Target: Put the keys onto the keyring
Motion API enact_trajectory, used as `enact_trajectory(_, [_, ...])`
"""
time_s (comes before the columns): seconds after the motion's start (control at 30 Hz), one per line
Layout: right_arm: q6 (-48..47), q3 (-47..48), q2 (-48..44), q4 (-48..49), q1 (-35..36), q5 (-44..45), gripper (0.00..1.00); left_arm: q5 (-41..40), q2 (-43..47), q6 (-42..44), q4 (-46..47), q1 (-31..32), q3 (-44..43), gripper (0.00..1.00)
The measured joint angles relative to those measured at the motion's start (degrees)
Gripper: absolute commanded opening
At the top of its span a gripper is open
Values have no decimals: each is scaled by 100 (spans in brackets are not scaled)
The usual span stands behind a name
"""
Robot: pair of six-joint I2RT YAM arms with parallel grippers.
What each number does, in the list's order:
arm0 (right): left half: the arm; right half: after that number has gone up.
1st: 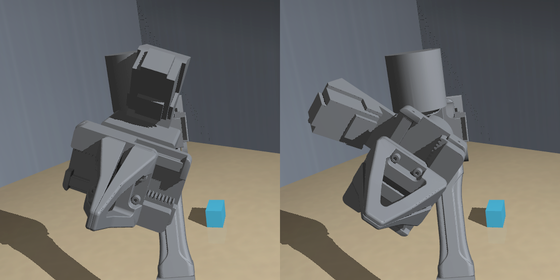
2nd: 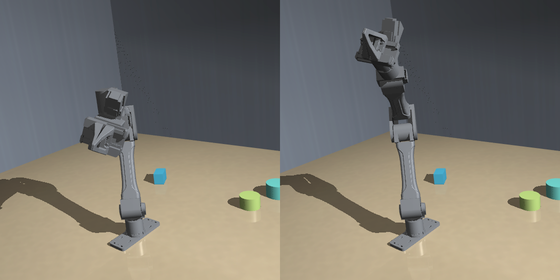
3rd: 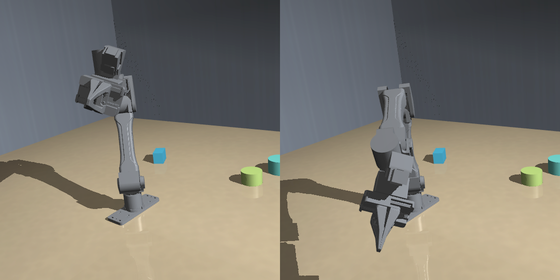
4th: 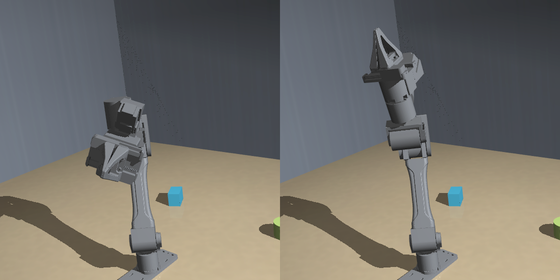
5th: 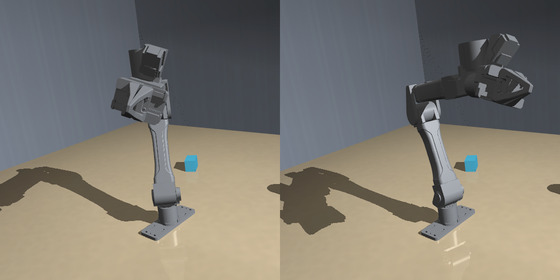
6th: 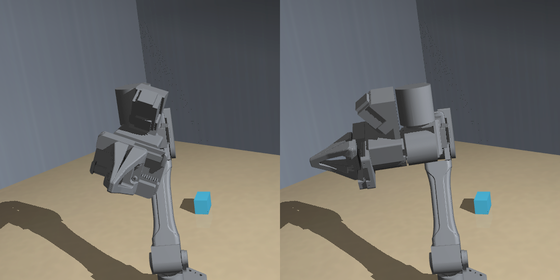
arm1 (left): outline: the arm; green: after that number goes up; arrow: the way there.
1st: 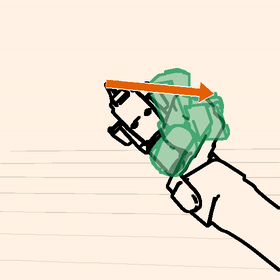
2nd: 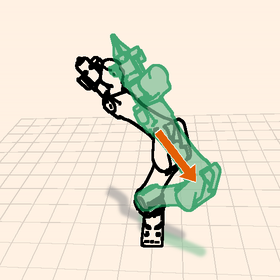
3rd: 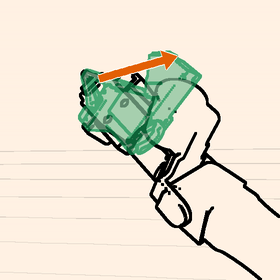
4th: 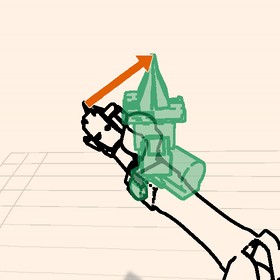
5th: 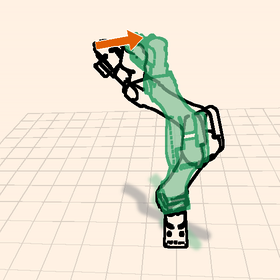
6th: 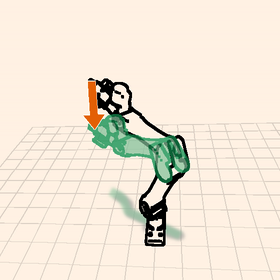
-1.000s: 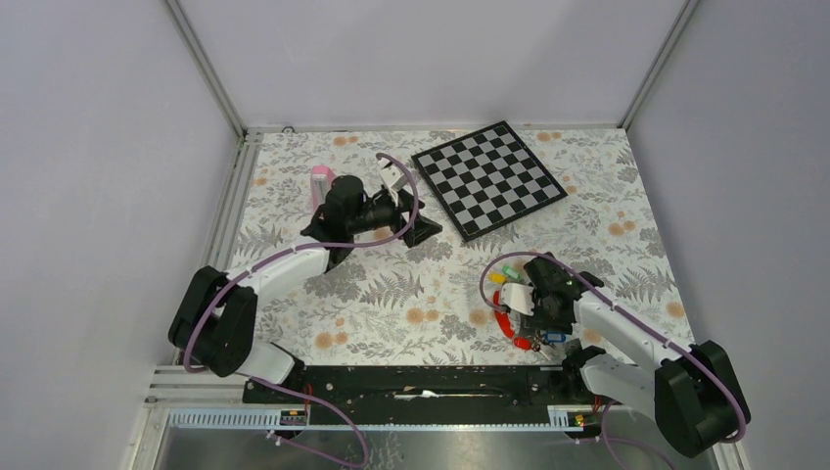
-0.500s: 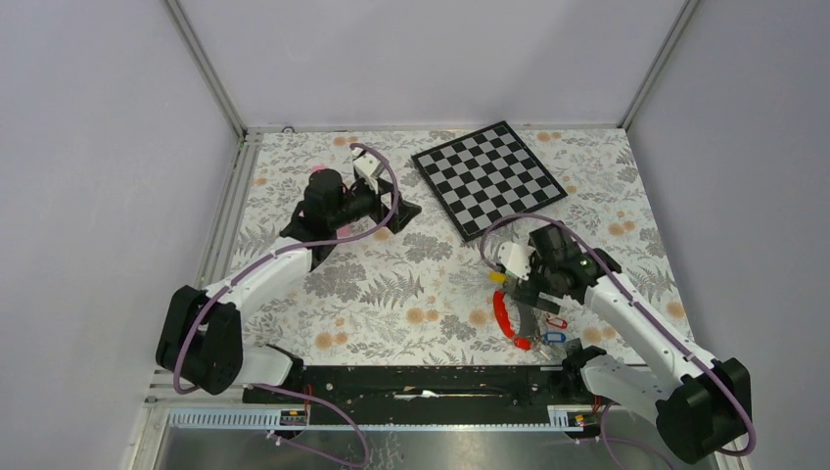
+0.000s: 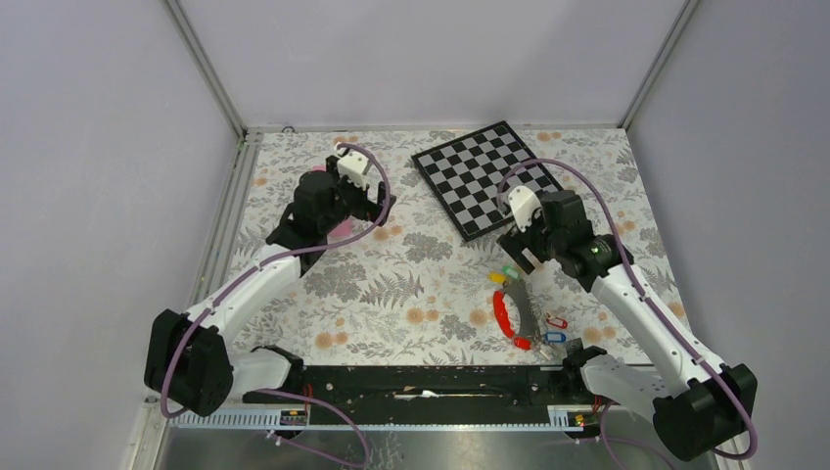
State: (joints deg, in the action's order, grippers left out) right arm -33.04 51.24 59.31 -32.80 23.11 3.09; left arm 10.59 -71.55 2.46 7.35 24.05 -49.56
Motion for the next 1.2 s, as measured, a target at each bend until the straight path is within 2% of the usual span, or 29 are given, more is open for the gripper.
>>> enact_trajectory(0.13, [809,68,9,529,-26,-225,99,-376,232,68,2,-87,50,99])
enact_trajectory(0.43, [2114,85,192,1419,-46,-428,100,-485,494,542,-146,-485,247,99])
enact_trajectory(0.53, [2275,85,109,1587,-57,-376,100,-540,737,557,-168,-610,402,99])
enact_trajectory(0.73, [2369,-181,-704,1904,-210,-256,100,-787,1113,275,-570,-743,352,99])
enact_trajectory(0.97, [2426,-483,-1386,2002,-573,-584,99,-621,1711,181,-1121,-748,352,99])
enact_trajectory(1.2, [2450,-498,-1862,2006,-942,-627,100,-498,2127,184,-1040,-745,549,99])
